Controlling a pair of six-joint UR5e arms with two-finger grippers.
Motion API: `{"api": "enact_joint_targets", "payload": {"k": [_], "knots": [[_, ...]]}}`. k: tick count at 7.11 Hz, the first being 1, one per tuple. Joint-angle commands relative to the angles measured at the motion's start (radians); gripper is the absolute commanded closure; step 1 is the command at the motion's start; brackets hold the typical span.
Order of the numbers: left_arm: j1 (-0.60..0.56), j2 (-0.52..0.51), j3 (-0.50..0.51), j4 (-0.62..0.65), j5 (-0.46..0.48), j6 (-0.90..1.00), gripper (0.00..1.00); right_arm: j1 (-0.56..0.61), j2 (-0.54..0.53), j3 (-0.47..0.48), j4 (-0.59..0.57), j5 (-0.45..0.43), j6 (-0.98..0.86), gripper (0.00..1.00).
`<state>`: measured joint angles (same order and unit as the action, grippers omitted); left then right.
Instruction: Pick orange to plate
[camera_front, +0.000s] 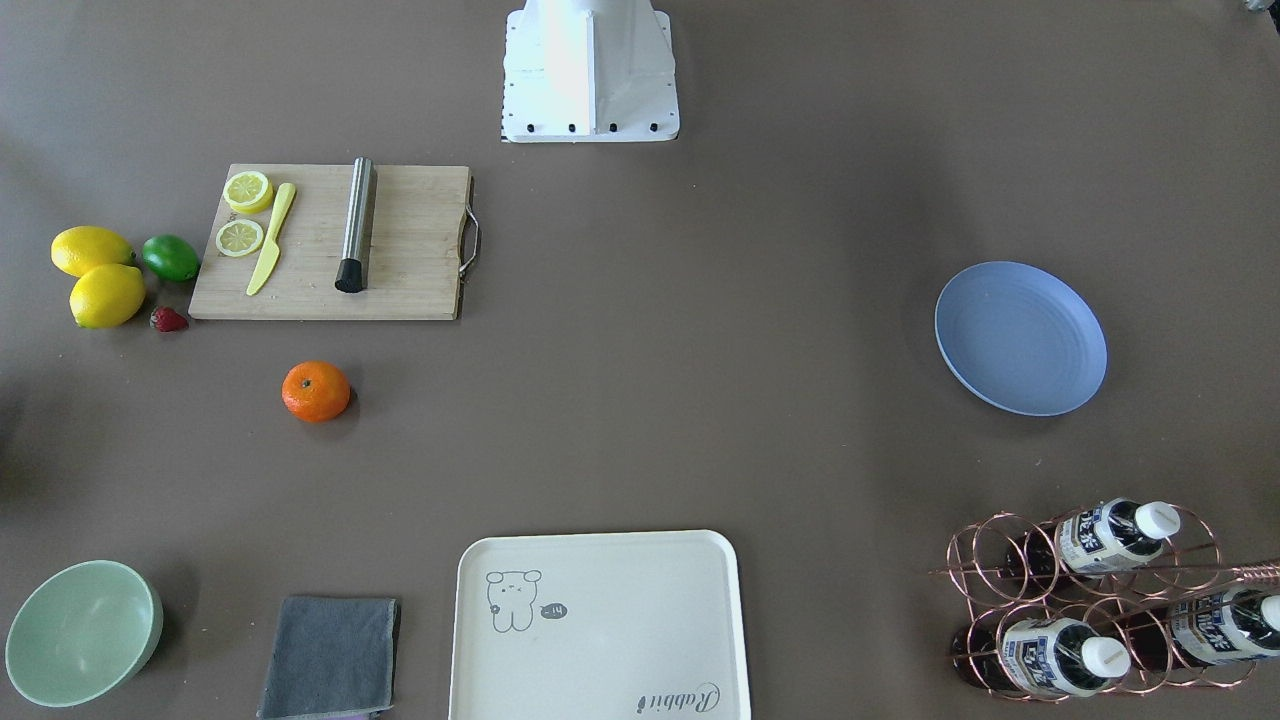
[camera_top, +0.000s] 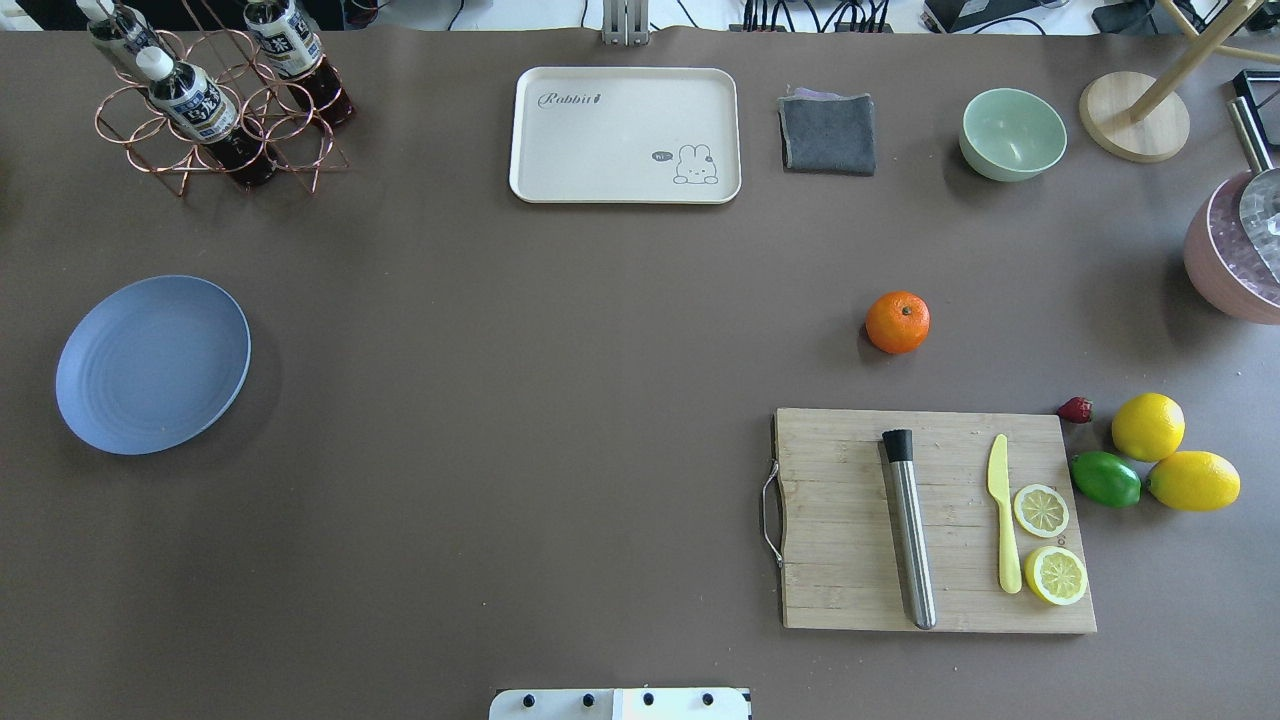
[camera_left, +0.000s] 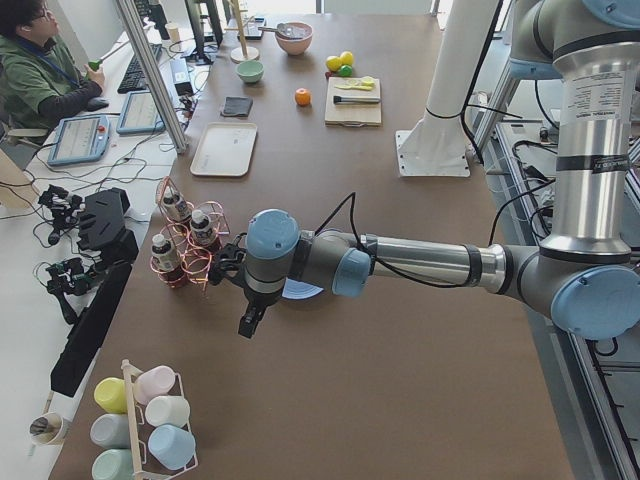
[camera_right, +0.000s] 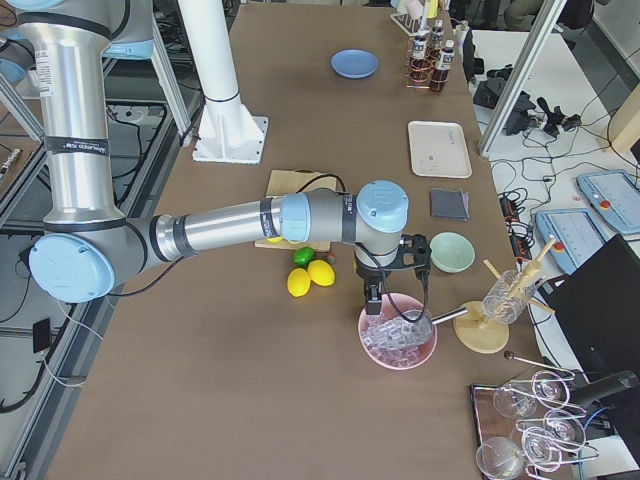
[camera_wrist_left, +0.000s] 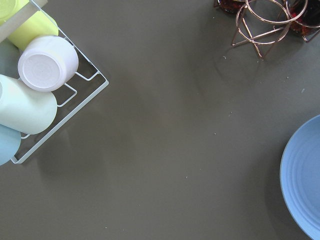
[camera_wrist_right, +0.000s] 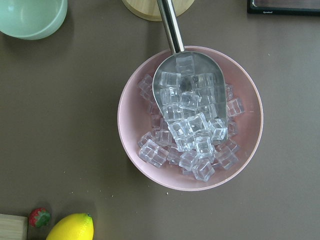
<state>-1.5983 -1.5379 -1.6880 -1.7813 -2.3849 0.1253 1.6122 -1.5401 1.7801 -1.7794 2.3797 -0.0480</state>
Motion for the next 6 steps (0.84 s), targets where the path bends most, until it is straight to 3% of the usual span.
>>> {"api": "enact_joint_targets", "payload": {"k": [1,6], "knots": [[0.001,-0.017,0.010,0.000,-0.047,-0.004,0.02,0.000,0.000,-0.007,0.000,0.000,0.002,0.00],[0.000,-0.007,0.008,-0.006,-0.056,0.007,0.02,0.000,-0.014,-0.001,0.000,0.012,0.000,0.00]]}}
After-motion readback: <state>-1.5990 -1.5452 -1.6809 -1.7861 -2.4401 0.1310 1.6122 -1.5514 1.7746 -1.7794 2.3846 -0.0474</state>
